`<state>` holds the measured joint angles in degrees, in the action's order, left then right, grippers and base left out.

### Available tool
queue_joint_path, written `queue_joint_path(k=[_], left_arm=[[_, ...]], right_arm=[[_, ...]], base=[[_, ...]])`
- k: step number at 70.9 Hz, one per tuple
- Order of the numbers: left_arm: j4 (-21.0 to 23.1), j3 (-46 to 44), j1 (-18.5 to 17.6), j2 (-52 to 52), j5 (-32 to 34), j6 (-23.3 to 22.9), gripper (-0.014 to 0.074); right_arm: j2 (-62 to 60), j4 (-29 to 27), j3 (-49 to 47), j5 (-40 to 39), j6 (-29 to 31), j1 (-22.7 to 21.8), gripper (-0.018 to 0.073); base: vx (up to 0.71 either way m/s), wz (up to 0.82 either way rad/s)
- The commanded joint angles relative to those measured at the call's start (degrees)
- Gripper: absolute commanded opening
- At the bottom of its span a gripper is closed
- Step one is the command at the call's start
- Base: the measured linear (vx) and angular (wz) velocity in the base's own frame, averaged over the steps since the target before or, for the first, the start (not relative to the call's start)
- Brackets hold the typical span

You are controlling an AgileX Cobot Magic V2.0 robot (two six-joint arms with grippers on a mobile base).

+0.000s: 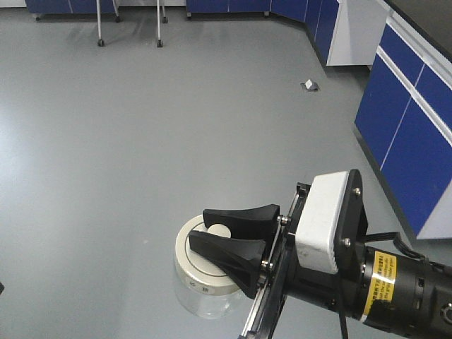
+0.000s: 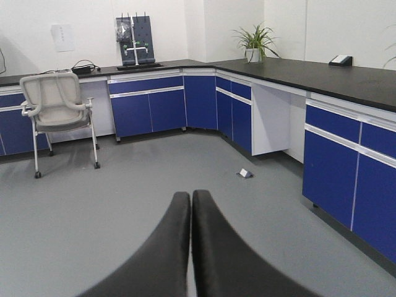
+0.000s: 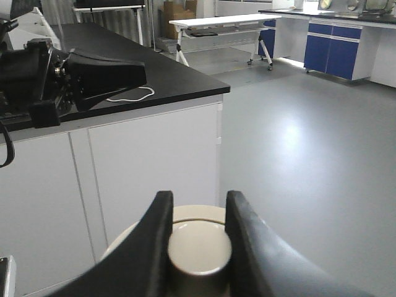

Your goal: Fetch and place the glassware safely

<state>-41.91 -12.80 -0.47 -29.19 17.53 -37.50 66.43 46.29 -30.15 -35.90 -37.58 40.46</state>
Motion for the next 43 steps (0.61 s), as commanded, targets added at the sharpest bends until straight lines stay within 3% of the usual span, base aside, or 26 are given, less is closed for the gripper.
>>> queue_joint_path(k=[1, 43], left_arm=[[1.08, -1.54, -0.38, -0.21, 3.17, -0.56, -0.0007], [1.08, -1.54, -0.38, -0.21, 3.10, -0.56, -0.0007]], right_arm=[[-1.50, -1.86, -1.78, -5.12, 0.27, -0.14, -0.0003], [-1.50, -1.86, -1.78, -5.12, 0.27, -0.14, -0.0003]], base=[[0.63, -0.05], [0.66, 0.03]])
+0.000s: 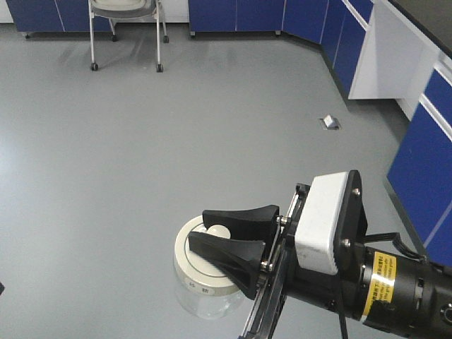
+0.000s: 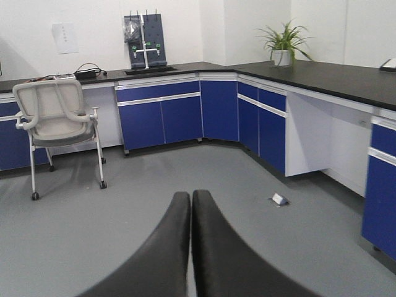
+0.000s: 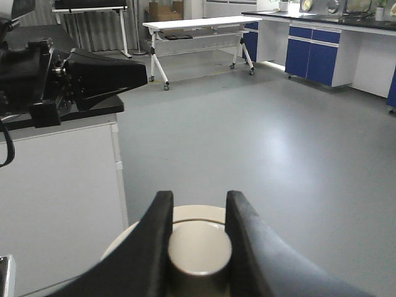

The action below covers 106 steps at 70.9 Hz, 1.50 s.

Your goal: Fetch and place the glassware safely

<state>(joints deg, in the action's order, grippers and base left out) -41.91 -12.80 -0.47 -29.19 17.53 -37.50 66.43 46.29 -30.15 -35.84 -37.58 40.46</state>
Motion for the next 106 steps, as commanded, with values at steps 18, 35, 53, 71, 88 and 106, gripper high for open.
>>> queue_joint_path(k=[18, 35, 53, 71, 88, 106], left_arm=[[1.08, -1.54, -0.38, -0.21, 3.10, -0.56, -0.0007], [1.08, -1.54, -0.38, -0.21, 3.13, -0.56, -0.0007], [1.08, -1.54, -0.38, -0.21, 3.13, -0.56, -0.0007], [1.08, -1.54, -0.38, -0.21, 3.13, -0.56, -0.0007], [1.08, -1.54, -0.38, -0.21, 3.01, -0.56, -0.0007], [1.08, -1.54, -0.38, -0.21, 2.58, -0.56, -0.0007]], right_arm=[[-1.50, -2.04, -1.78, -5.18, 0.27, -0.14, -0.0003], [-1.50, -2.06, -1.78, -5.19, 0.27, -0.14, -0.0003], [-1.50, -2.07, -1.78, -5.18, 0.27, -0.14, -0.0003], [-1.50, -2.07, -1.78, -5.18, 0.27, -0.14, -0.0003], [-1.50, -2.07, -1.78, -5.15, 0.27, -0.14, -0.0003], [-1.50, -2.07, -1.78, -5.15, 0.27, -0.14, -0.0003]], base=[[0.69, 0.09], [0.70, 0.06], [0.69, 0.02], [0.68, 0.01], [0.65, -0.01], [0.61, -0.07]])
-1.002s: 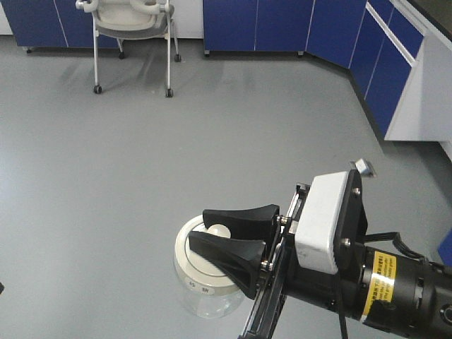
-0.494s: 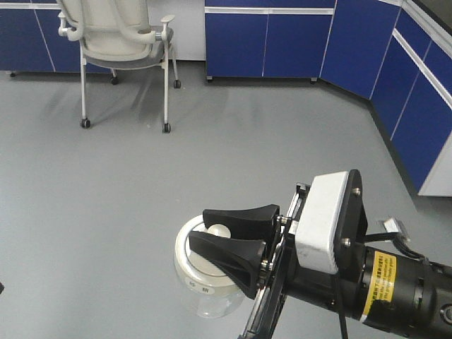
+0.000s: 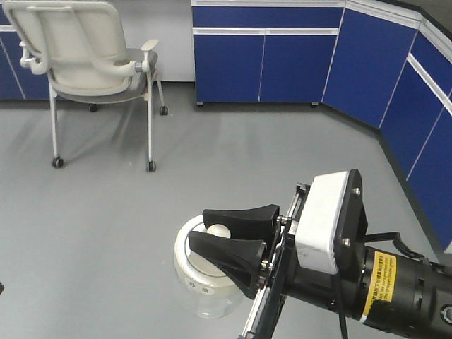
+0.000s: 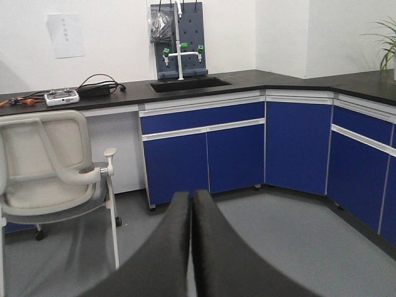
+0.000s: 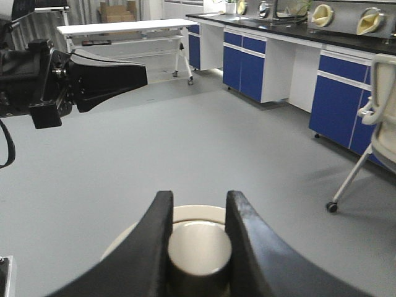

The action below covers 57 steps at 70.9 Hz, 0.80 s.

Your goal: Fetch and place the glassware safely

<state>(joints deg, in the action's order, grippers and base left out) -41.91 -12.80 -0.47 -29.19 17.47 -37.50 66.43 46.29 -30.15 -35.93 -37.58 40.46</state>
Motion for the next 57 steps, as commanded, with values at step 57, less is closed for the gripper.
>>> queue_joint_path(k=[57], left_arm=[[1.08, -1.54, -0.38, -0.21, 2.37, -0.56, -0.0007]], right_arm=[[-1.50, -2.07, -1.78, -5.05, 0.27, -0.14, -0.0003]], base=[[0.48, -0.18]])
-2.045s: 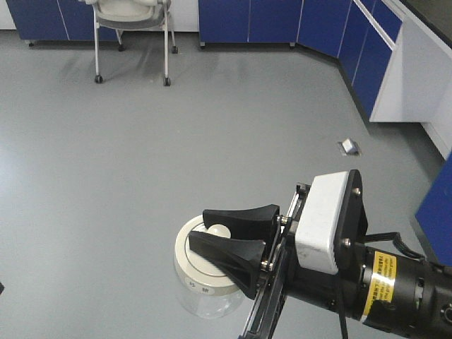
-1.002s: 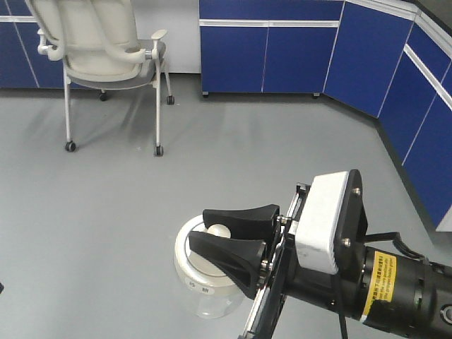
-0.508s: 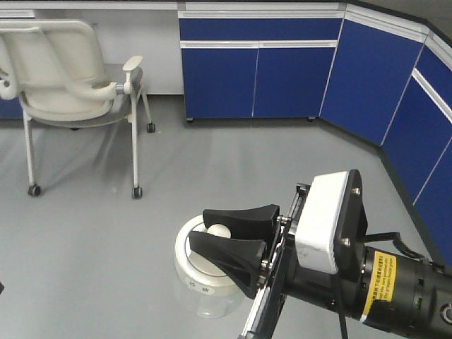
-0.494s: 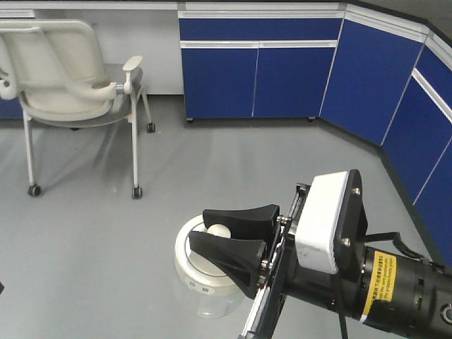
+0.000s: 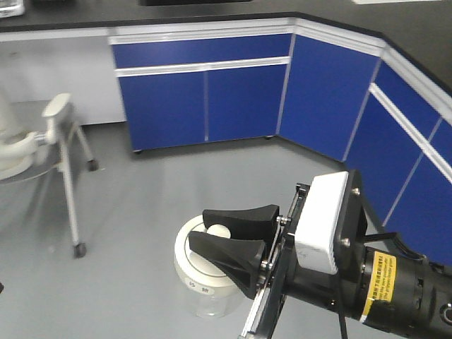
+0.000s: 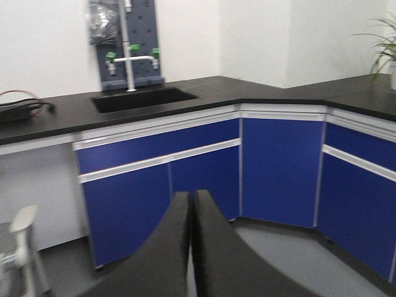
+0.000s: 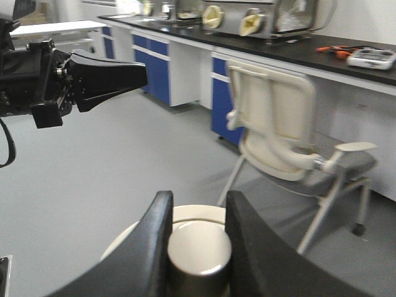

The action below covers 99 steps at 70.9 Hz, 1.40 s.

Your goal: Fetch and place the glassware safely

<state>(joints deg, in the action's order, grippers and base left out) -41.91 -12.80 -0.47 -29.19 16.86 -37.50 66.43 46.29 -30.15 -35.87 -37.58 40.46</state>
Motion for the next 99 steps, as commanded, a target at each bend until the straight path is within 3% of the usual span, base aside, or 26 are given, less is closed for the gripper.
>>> queue_joint_path(k=[1, 99], left_arm=[[1.08, -1.54, -0.38, -0.21, 2.98, -0.56, -0.0007], [1.08, -1.54, -0.38, -0.21, 2.93, -0.56, -0.0007]], right_arm=[[-1.50, -2.07, -1.78, -5.11, 0.27, -0.14, -0.0003], [-1.50, -2.07, -1.78, -5.18, 0.27, -0.14, -0.0003]], base=[[0.34, -0.48], [0.22, -0.77]])
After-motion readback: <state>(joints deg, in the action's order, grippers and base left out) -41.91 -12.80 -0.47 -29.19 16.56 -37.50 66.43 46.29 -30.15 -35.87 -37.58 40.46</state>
